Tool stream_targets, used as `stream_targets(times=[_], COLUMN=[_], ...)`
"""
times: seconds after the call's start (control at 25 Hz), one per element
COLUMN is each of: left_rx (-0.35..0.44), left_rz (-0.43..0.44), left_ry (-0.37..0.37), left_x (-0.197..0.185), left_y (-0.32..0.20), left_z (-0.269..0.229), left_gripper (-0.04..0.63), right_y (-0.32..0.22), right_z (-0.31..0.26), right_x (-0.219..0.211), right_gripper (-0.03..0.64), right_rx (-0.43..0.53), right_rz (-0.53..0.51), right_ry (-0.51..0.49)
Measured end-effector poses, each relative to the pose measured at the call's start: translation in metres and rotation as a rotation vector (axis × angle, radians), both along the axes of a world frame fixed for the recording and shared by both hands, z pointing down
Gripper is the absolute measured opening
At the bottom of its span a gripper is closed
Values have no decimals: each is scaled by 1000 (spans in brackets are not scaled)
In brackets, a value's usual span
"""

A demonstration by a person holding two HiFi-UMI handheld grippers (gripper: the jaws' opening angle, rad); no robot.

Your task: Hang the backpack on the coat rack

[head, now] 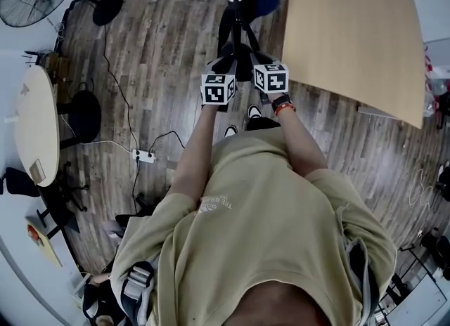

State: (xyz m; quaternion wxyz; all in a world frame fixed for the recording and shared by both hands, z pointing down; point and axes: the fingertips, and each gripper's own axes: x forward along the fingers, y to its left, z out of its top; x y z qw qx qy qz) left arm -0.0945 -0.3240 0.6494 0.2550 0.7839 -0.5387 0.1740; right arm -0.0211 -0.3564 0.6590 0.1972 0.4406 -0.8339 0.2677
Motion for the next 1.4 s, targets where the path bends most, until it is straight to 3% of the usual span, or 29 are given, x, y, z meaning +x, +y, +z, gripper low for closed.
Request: stream_targets(times=[0.28, 0.88, 1.16, 1.4], left_rx=[79, 356, 436, 474], left_rz=[3, -43, -65, -75], left_ry=[-4, -32, -11, 1], left_x=[3, -10, -14, -15], left_y=[4, 23, 37, 41], left_z=[-28, -138, -170, -194], left_gripper=[104, 48, 34, 25], right_y=[1, 21, 37, 43], right_z=[-30, -139, -179, -195], right_x=[17, 32, 31, 32], right_gripper=[26, 17, 15, 15], right_rx=[79, 340, 428, 448], right_rz=[34, 100, 108, 122], right_ry=[-22, -73, -94, -100])
